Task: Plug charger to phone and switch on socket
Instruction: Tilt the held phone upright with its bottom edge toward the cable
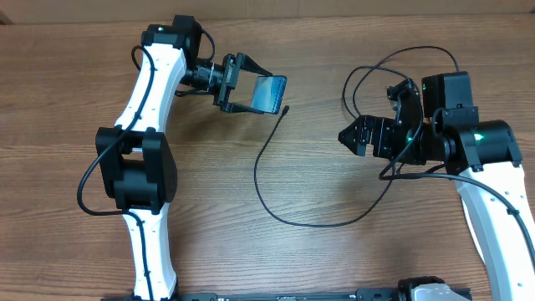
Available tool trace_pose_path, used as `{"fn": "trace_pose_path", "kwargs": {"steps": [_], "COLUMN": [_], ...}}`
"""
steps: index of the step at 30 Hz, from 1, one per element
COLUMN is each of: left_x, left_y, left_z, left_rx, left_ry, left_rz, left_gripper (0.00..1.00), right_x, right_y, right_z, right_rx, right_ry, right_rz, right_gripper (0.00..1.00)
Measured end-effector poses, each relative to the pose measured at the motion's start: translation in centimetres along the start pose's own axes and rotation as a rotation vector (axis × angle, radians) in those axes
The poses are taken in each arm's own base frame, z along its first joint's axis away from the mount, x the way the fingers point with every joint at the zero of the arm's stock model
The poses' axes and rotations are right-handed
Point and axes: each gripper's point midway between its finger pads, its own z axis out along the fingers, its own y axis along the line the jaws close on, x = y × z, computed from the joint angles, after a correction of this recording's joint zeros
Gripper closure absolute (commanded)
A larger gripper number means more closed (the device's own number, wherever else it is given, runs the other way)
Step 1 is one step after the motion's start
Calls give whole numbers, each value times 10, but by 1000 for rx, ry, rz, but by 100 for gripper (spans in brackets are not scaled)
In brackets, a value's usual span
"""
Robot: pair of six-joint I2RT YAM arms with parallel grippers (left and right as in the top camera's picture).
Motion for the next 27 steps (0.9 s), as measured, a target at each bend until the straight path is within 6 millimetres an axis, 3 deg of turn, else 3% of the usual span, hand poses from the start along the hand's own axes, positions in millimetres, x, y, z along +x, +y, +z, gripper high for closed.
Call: {"fn": "trace_pose_path", "kwargs": {"steps": [10, 27], "left_x": [19, 22], "left_y": [-9, -11], "left_z": [-1, -2], "left_rx": [53, 61], "left_ry": [112, 131], "left_rz": [-10, -22], "left_gripper": [40, 40], "right_x": [0, 0], "right_y": [0, 0], "right_z": [0, 0], "right_rx": [0, -1], "right_ry": [-2, -2], "right_rz": [0, 2], "right_gripper": [0, 0]}}
